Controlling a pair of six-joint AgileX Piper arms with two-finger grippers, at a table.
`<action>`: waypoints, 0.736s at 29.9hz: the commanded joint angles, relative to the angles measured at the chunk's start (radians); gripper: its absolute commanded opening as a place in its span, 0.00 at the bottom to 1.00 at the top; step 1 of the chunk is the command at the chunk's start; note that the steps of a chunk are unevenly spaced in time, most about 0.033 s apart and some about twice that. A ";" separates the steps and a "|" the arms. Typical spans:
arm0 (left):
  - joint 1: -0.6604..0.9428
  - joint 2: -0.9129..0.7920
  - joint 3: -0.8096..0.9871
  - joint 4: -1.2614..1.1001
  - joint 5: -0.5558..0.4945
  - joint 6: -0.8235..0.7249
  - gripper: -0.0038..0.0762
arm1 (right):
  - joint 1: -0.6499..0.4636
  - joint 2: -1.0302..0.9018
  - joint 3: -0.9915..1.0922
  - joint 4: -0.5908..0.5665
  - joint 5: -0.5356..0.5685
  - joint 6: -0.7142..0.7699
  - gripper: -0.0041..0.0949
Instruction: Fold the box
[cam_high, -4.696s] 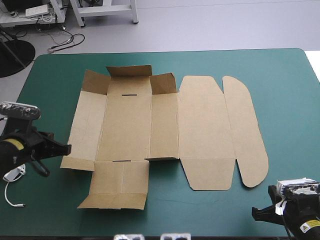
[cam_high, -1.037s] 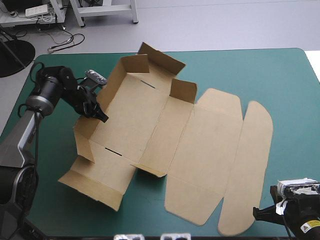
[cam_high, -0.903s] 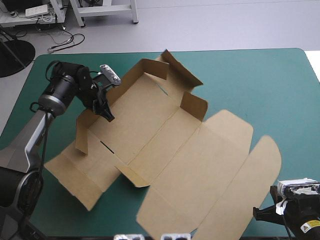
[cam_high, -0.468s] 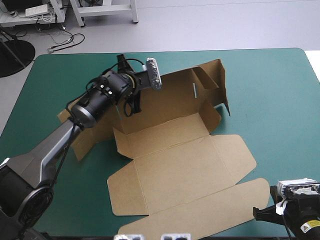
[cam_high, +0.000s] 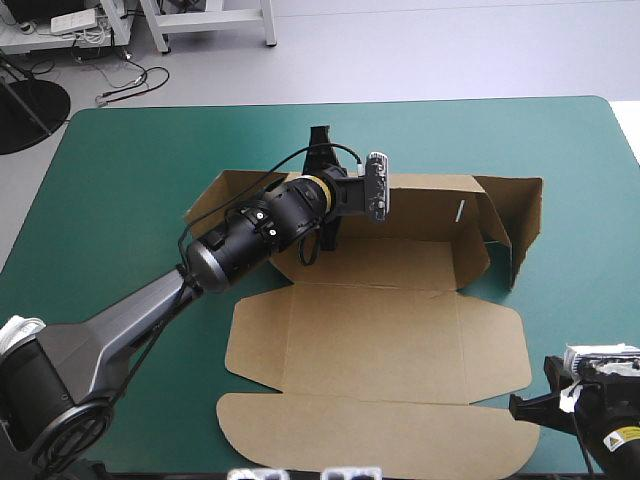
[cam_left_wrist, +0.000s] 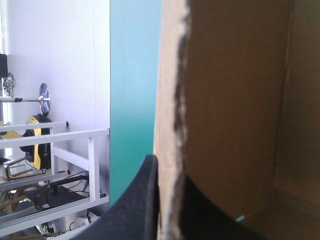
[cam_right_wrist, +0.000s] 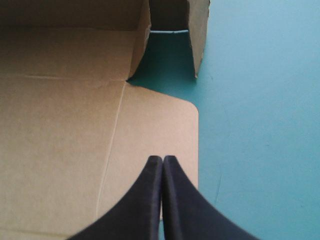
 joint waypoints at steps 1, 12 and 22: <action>-0.023 -0.053 0.040 0.121 -0.136 -0.124 0.04 | 0.000 0.083 -0.070 0.014 -0.145 0.019 0.02; -0.050 -0.053 0.203 0.758 -0.159 -0.796 0.04 | 0.000 0.501 -0.484 0.018 -0.239 0.038 0.02; -0.050 -0.053 0.203 0.761 -0.131 -0.808 0.04 | 0.000 1.010 -0.916 0.159 -0.163 -0.015 0.02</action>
